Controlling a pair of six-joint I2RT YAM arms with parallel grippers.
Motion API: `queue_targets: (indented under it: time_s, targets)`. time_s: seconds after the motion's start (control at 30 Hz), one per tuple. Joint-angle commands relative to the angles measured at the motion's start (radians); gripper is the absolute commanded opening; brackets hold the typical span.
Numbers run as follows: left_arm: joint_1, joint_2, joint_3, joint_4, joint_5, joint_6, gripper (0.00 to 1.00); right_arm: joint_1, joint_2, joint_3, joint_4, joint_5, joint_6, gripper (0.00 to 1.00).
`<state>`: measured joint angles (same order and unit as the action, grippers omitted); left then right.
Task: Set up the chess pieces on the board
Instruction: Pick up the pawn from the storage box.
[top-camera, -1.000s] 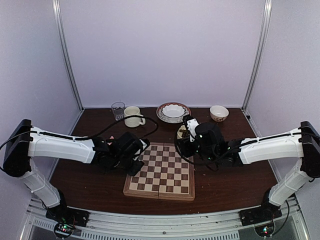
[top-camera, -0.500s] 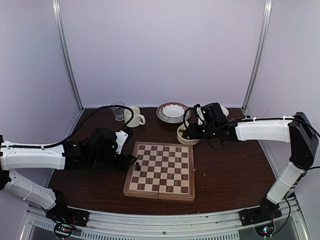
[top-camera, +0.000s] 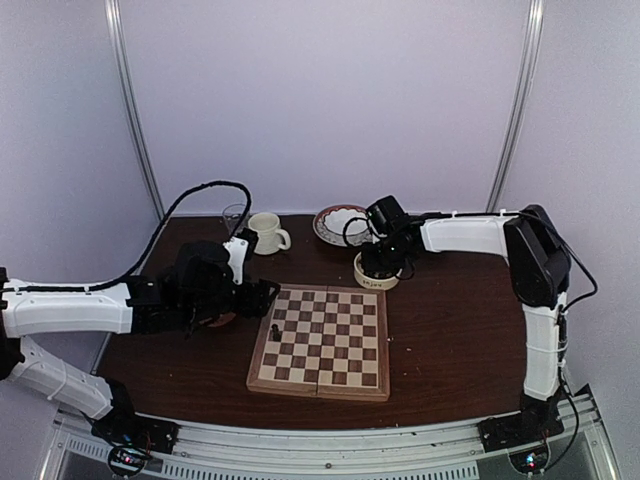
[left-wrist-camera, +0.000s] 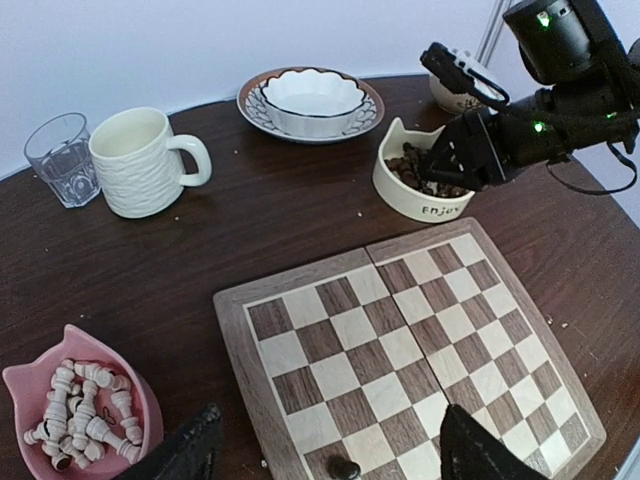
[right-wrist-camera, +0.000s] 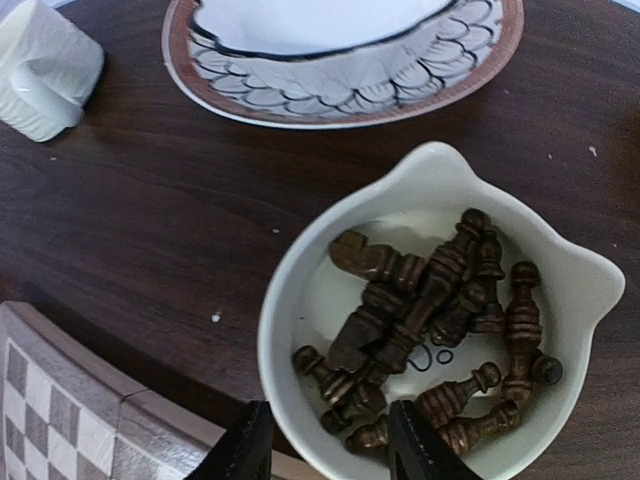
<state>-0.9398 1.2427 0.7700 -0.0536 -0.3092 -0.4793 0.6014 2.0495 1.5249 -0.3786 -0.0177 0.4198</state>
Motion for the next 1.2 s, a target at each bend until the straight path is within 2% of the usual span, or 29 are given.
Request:
queue_targets:
  time_s: [0.0, 0.3, 0.97, 1.17]
  targets:
    - [0.008, 0.026, -0.036, 0.144, -0.071, 0.001, 0.74, -0.028, 0.053, 0.076, -0.089, 0.119, 0.060, 0.41]
    - [0.008, -0.037, -0.100, 0.145, -0.131, 0.052, 0.75, -0.050, 0.049, 0.061, -0.043, 0.245, 0.091, 0.40]
    - [0.008, -0.011, -0.095, 0.153, -0.091, 0.076, 0.75, -0.066, 0.171, 0.162, -0.001, 0.194, 0.113, 0.32]
    - [0.008, -0.005, -0.087, 0.143, -0.083, 0.079, 0.75, -0.070, 0.184, 0.162, 0.003, 0.178, 0.129, 0.27]
